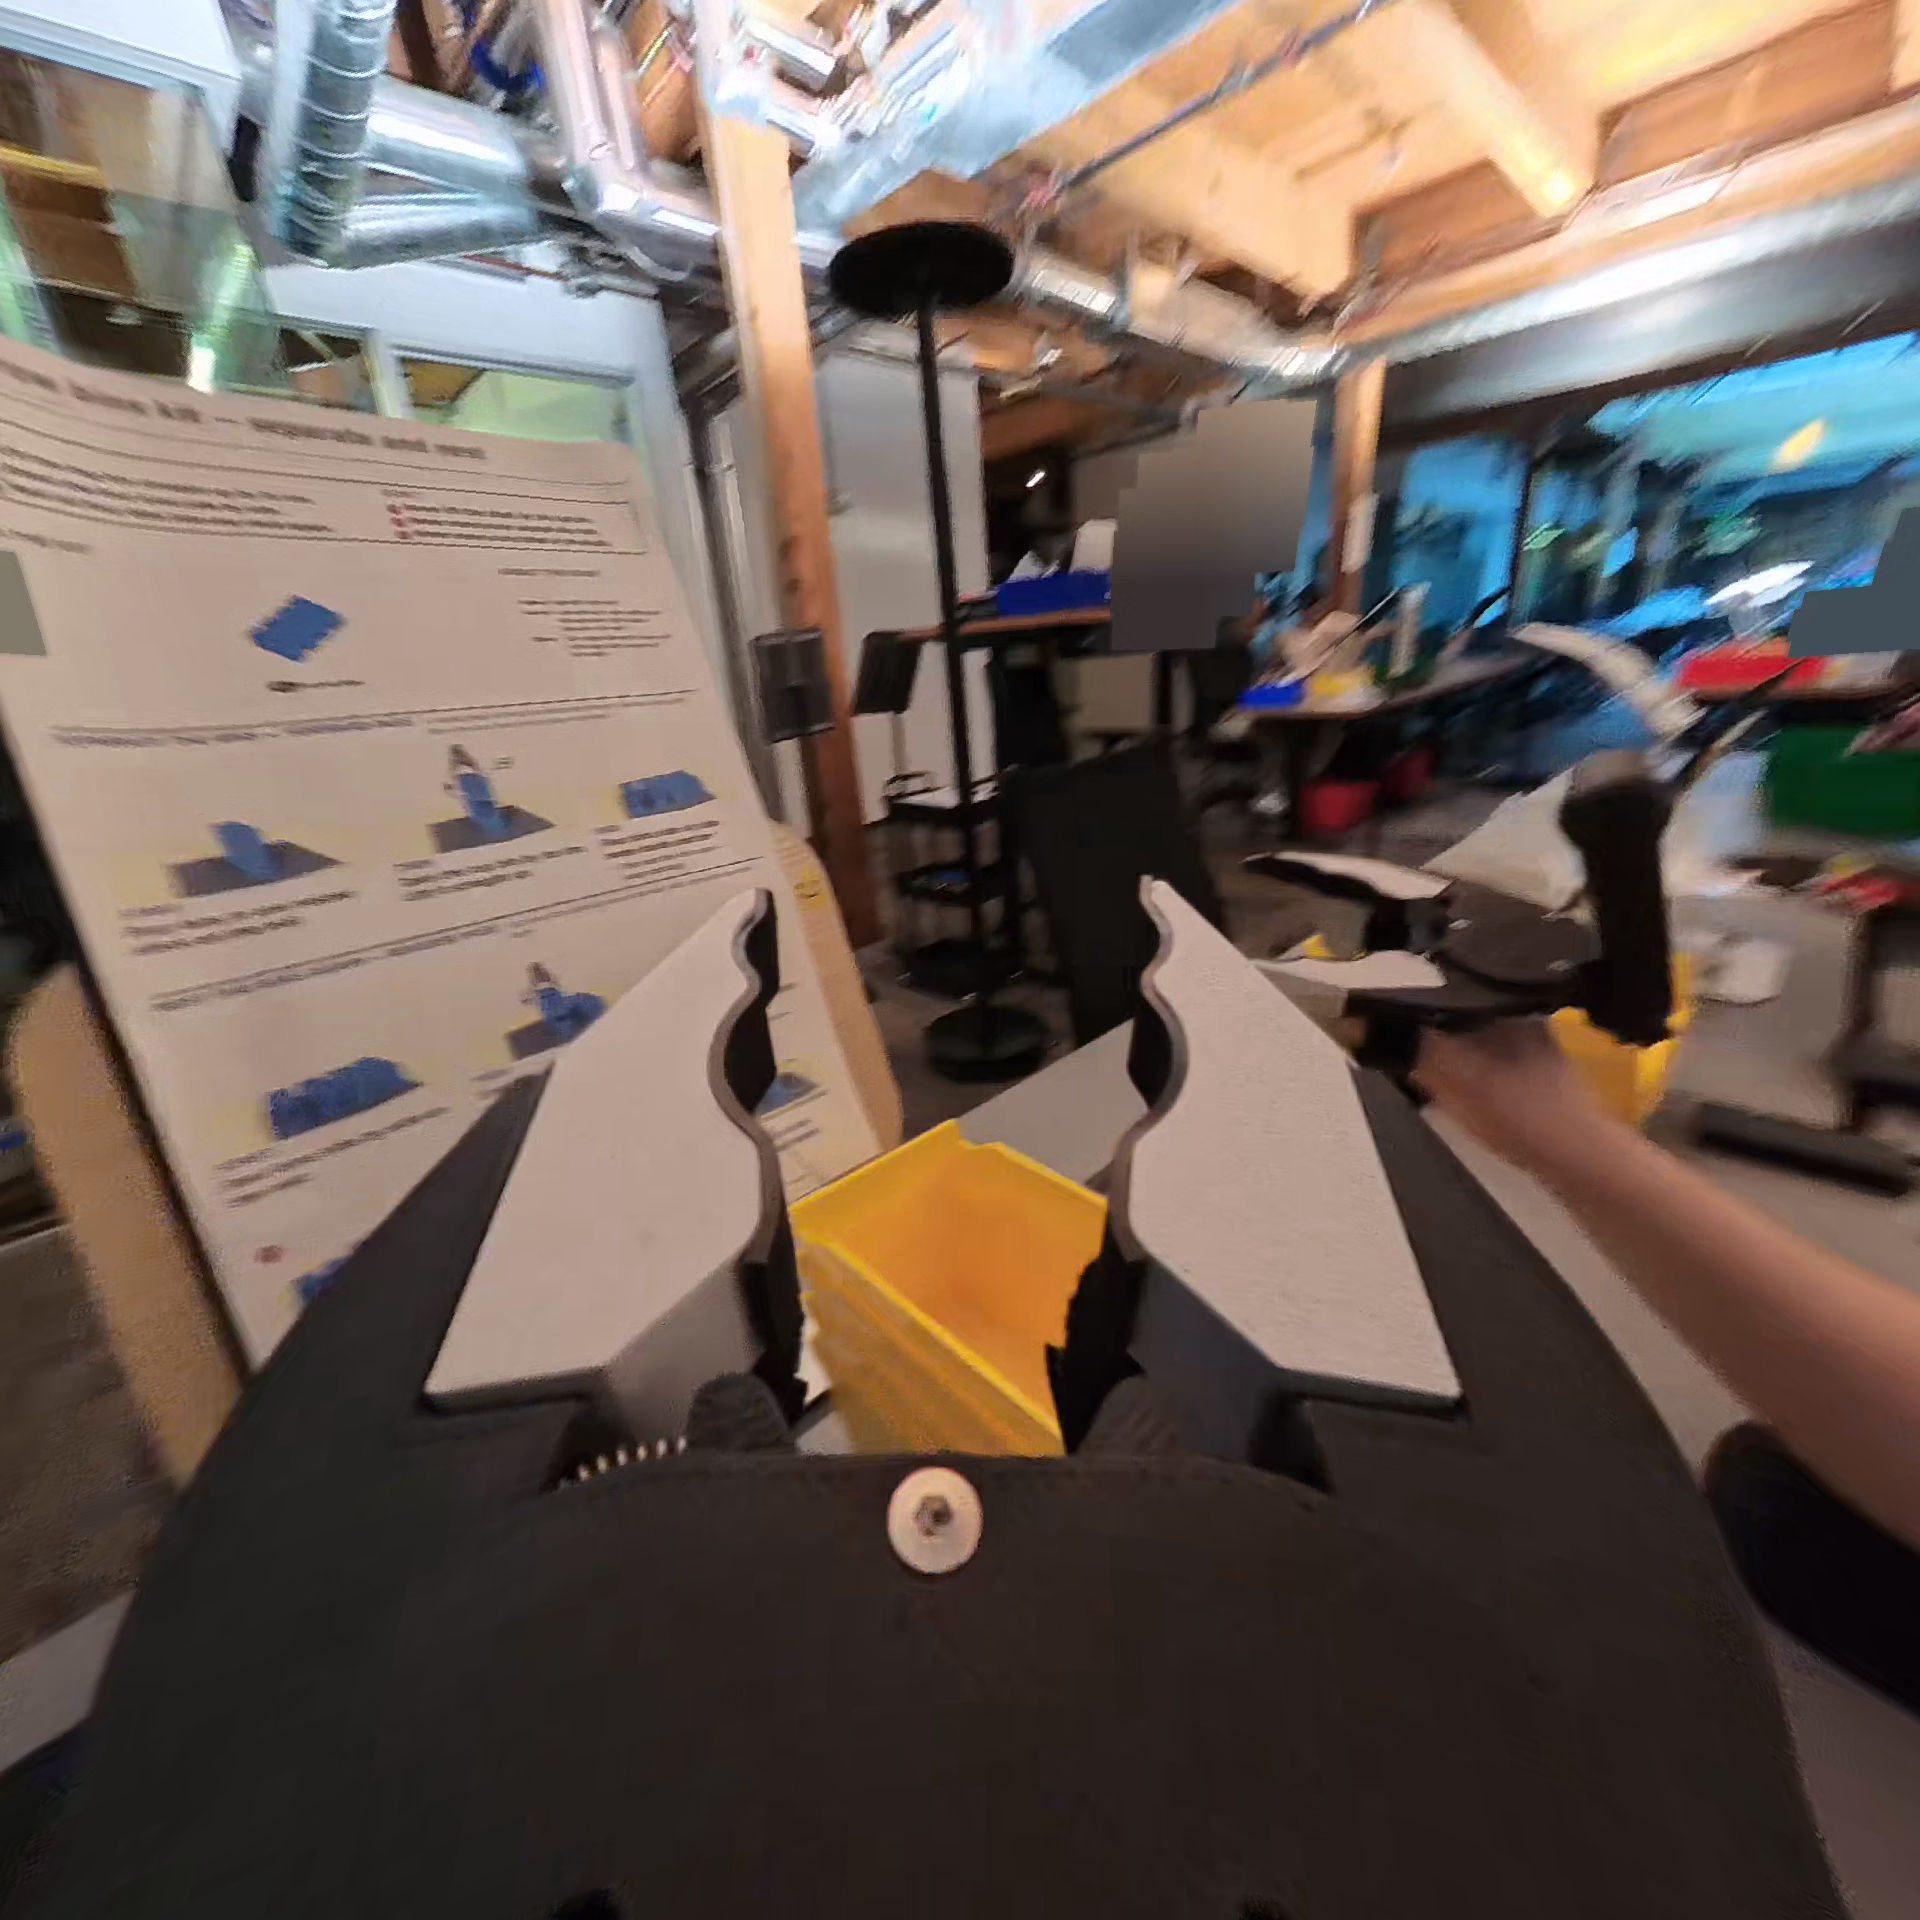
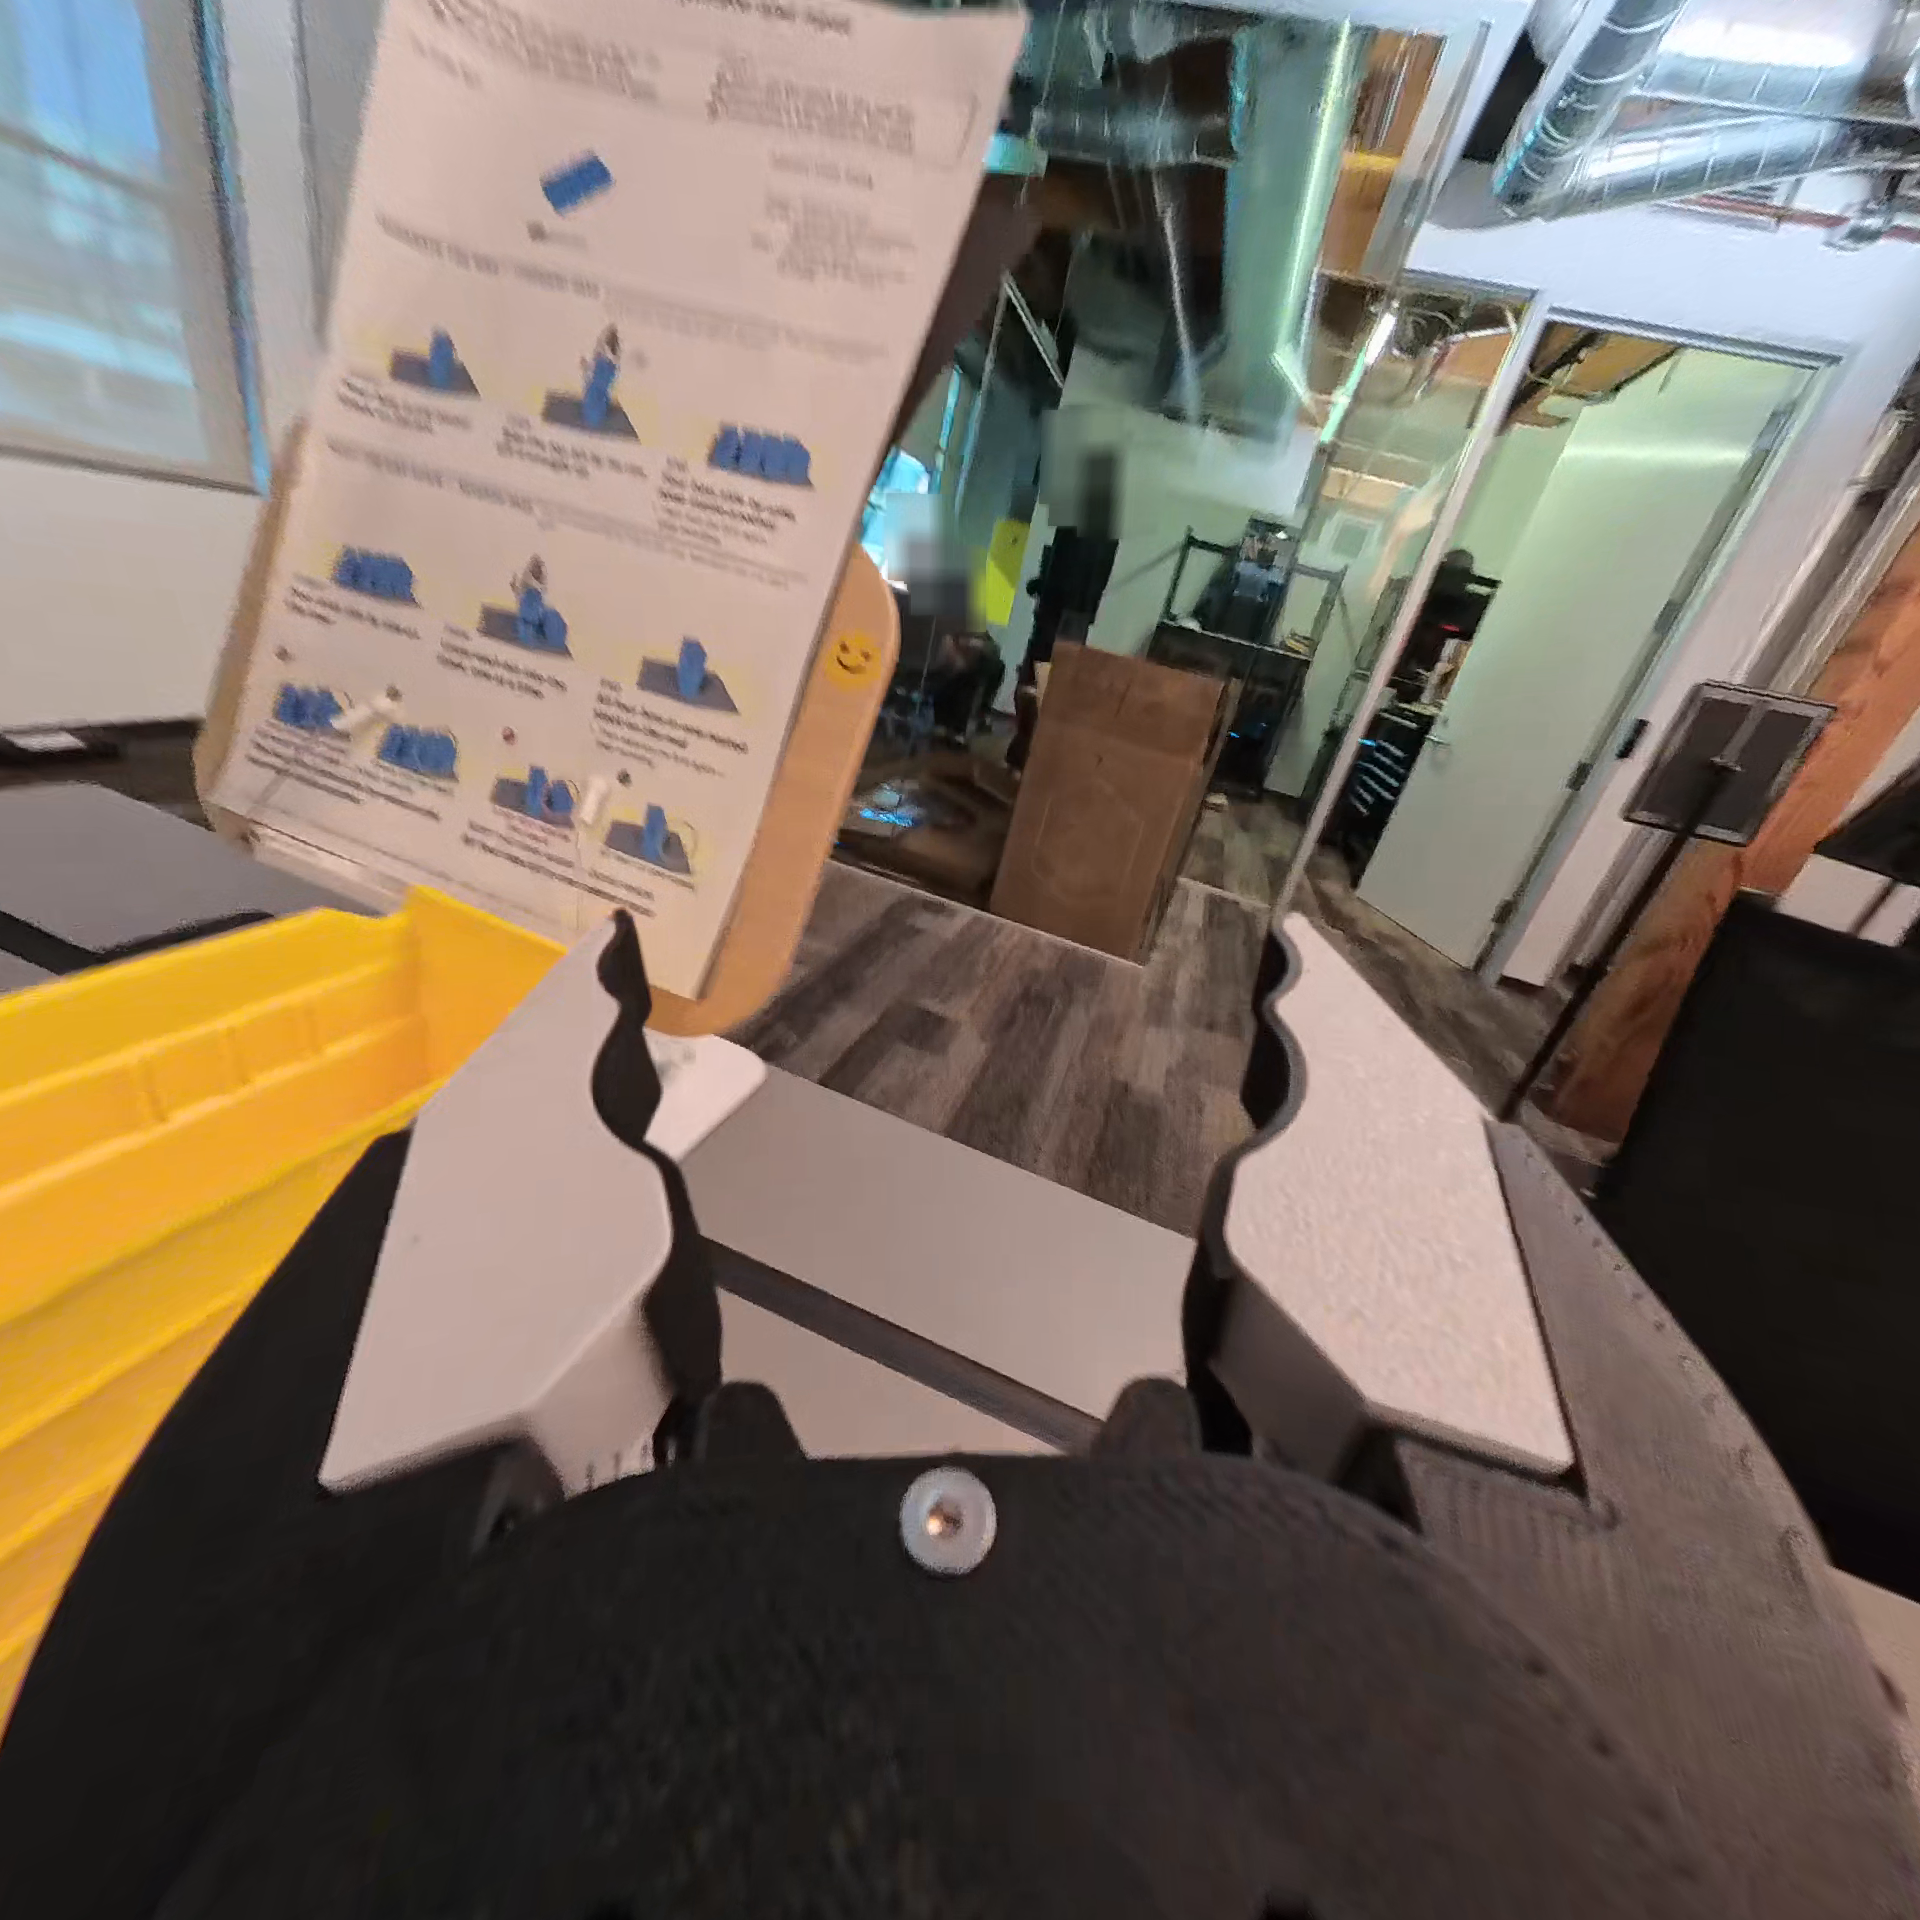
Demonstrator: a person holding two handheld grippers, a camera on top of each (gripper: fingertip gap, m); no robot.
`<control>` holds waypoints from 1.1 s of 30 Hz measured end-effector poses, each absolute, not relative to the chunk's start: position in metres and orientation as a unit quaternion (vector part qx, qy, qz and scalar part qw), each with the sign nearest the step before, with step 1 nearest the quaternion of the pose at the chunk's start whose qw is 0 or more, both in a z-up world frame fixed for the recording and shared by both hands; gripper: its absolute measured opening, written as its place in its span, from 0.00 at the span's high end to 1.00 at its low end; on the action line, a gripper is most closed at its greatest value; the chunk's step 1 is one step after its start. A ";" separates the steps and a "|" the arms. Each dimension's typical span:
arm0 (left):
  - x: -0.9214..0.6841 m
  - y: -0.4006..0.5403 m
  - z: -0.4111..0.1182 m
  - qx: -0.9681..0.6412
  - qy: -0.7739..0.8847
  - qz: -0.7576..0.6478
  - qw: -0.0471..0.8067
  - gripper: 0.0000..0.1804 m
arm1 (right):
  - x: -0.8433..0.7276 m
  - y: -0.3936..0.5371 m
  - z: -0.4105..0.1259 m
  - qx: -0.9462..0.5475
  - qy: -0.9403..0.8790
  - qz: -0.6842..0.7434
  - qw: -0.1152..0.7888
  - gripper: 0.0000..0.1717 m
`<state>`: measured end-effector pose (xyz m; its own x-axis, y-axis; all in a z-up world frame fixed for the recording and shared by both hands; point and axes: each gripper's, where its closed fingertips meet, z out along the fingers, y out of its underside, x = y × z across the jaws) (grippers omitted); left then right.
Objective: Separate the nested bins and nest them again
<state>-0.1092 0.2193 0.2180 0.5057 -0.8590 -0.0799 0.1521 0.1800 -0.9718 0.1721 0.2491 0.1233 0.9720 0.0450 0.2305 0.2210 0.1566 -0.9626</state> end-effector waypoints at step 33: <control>-0.206 0.252 0.205 -0.547 0.277 -0.486 0.622 0.65 | -0.021 0.251 0.022 -0.988 0.088 0.028 0.125 0.18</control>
<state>-0.2063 0.2522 0.2046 0.3736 -0.9083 0.1882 0.3026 -0.0724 -0.9503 -0.0210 0.2506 0.0216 0.9830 -0.1670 -0.0768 -0.1808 -0.9535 -0.2413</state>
